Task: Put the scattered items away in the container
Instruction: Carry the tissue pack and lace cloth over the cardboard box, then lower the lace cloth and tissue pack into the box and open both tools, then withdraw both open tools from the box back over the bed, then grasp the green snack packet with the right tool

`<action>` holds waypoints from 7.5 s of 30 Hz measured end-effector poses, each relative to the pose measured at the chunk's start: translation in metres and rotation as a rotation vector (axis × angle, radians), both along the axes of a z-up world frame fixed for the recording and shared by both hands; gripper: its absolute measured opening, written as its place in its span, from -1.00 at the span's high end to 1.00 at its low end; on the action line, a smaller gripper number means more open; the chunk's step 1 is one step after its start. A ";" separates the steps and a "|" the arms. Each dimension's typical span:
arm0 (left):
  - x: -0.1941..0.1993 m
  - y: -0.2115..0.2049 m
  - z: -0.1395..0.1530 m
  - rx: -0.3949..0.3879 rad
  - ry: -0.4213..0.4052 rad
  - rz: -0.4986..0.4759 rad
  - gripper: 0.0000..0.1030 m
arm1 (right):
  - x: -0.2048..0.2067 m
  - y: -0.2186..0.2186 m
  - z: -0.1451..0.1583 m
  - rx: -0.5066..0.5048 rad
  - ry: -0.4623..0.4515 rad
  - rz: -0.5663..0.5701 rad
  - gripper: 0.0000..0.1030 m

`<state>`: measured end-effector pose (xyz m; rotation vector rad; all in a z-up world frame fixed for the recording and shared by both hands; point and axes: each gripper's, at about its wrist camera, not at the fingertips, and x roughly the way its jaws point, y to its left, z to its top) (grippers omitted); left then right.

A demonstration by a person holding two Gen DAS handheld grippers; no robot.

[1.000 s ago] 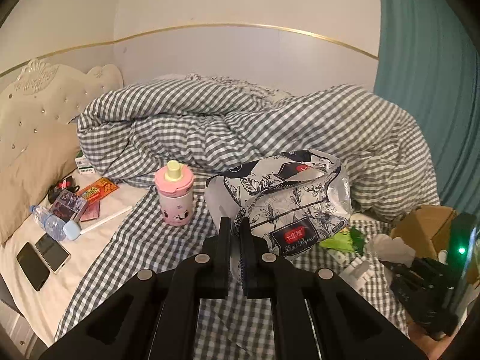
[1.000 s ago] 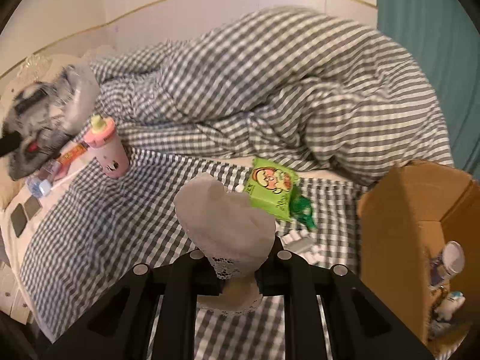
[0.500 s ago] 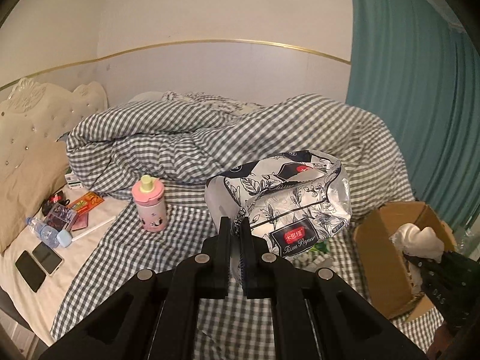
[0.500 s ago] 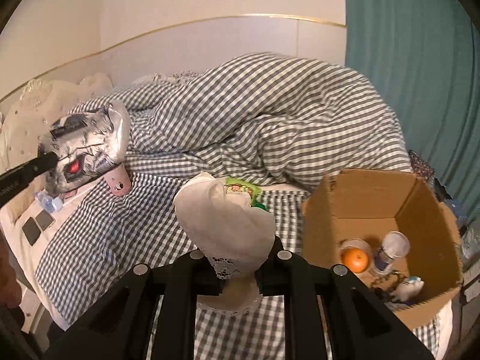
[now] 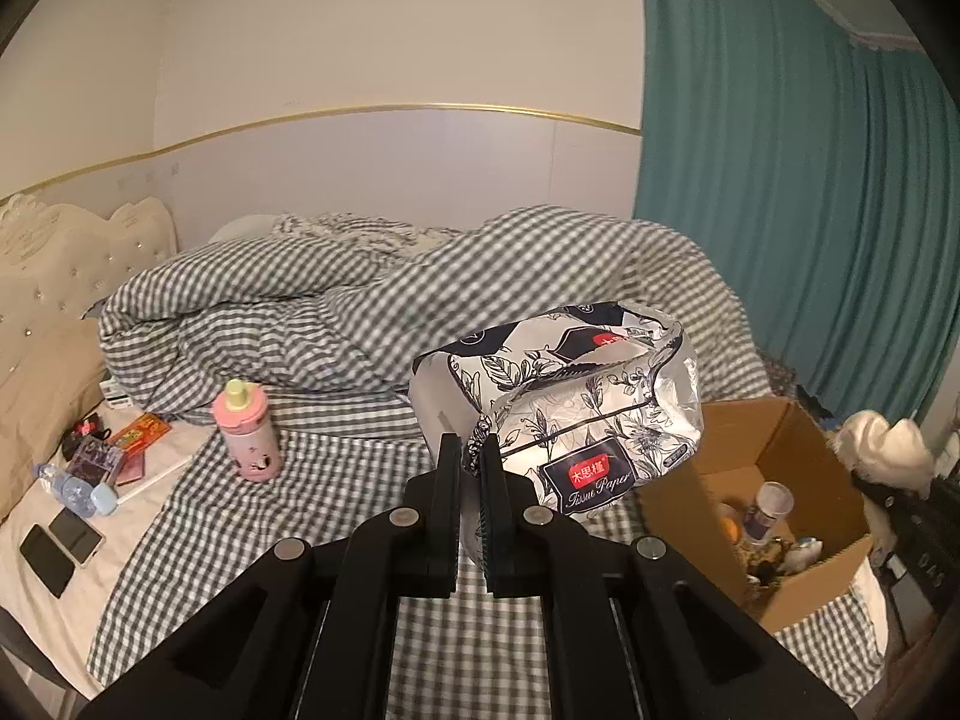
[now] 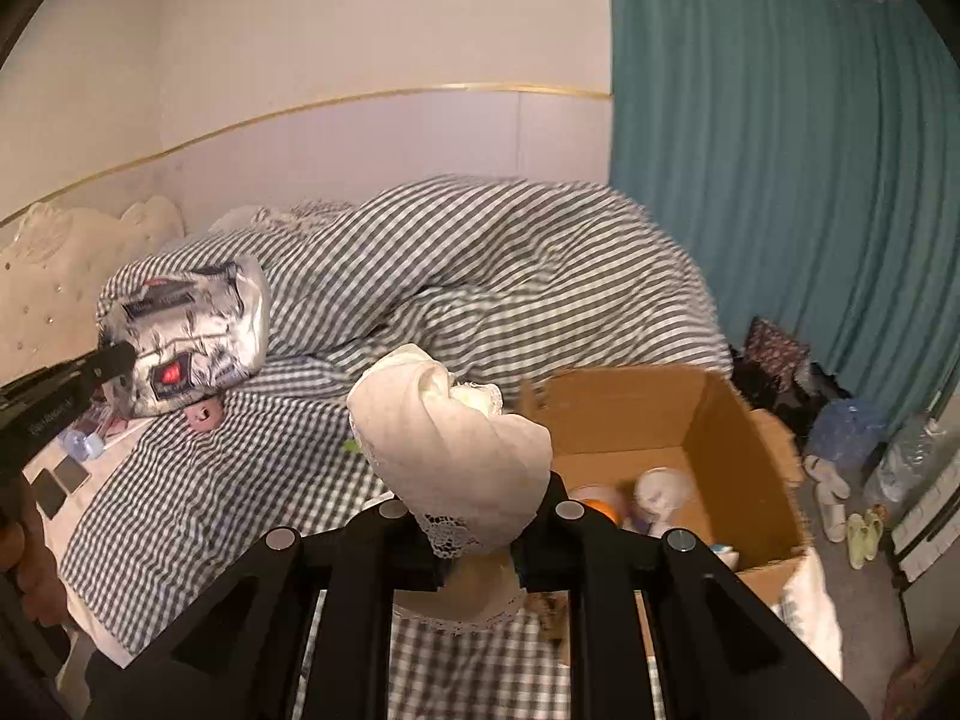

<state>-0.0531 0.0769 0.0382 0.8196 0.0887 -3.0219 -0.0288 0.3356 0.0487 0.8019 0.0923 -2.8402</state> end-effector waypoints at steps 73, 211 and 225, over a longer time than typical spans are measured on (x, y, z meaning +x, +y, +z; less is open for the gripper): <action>-0.133 0.294 -0.117 -0.107 -0.211 -0.353 0.86 | -0.108 0.208 -0.108 0.036 -0.081 -0.306 -0.65; -0.183 -0.146 -0.227 -0.037 -0.344 0.119 -1.00 | -0.324 -0.209 -0.293 0.172 -0.427 0.157 -0.55; -0.183 -0.102 -0.217 -0.021 -0.336 0.031 -1.00 | -0.280 -0.169 -0.247 0.045 -0.377 0.178 -0.42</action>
